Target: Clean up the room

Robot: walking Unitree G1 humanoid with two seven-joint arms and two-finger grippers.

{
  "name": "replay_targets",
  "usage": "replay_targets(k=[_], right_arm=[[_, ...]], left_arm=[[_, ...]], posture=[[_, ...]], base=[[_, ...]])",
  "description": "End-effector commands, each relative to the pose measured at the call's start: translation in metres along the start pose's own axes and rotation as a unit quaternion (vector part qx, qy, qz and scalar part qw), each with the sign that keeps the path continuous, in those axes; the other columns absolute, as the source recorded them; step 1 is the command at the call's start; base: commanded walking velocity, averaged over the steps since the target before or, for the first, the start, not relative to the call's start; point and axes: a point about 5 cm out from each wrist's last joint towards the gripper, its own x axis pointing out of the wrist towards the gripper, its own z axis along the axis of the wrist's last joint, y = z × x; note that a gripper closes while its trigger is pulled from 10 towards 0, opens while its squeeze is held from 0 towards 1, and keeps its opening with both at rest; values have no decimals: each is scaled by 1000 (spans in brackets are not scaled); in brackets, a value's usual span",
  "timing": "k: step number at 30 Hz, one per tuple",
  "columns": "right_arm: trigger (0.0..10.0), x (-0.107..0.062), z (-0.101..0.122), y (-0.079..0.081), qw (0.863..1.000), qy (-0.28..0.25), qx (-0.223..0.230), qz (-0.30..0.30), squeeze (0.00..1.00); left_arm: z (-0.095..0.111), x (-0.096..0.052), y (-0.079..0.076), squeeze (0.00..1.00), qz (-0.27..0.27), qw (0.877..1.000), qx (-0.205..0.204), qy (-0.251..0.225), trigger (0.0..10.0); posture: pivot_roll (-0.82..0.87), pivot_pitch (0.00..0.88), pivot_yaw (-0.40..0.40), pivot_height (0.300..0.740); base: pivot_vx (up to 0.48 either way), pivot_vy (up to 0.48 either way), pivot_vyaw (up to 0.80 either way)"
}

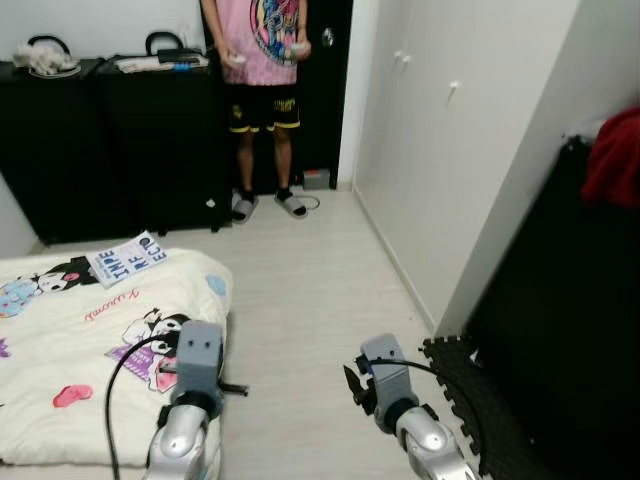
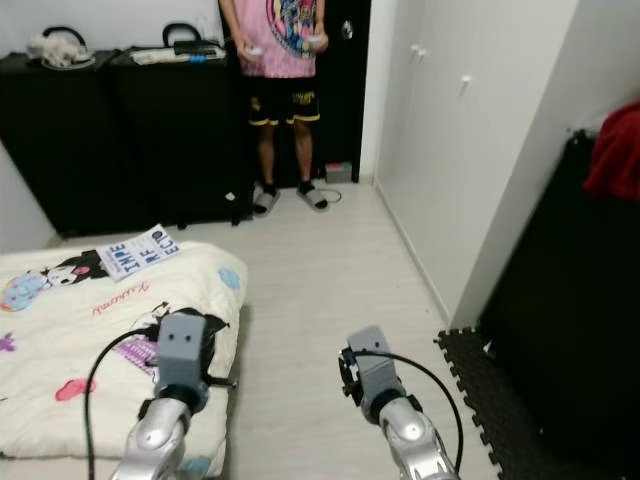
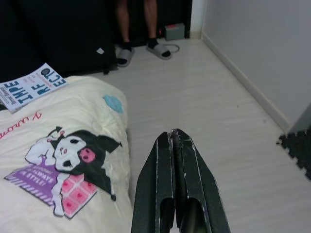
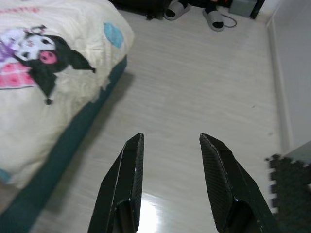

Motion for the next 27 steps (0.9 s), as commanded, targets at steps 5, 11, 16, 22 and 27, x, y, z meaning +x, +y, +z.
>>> replay_targets(k=[5,11,16,22,27], right_arm=[[10000,1,0,5,1000,1,5,5,0],[10000,1,0,5,1000,1,4,6,0],[10000,1,0,5,1000,2,4,6,0],[10000,1,0,5,1000,3,4,6,0],[10000,1,0,5,1000,3,3,7,0]], left_arm=[[-4,-3,7,0,7,1000,4,8,10000],[-4,-3,7,0,8,1000,3,8,10000],[-4,-3,7,0,8,1000,2,8,10000],[-4,-3,7,0,8,1000,1,9,10000],[-4,-3,7,0,8,1000,1,9,10000]], posture=[[-13,0,-50,740],[-13,0,-51,740],[-15,0,-52,740],[-15,0,-55,740],[-16,0,-55,740]], base=[[317,0,0],[326,0,0],[326,0,0],[326,0,0],[328,0,0]])
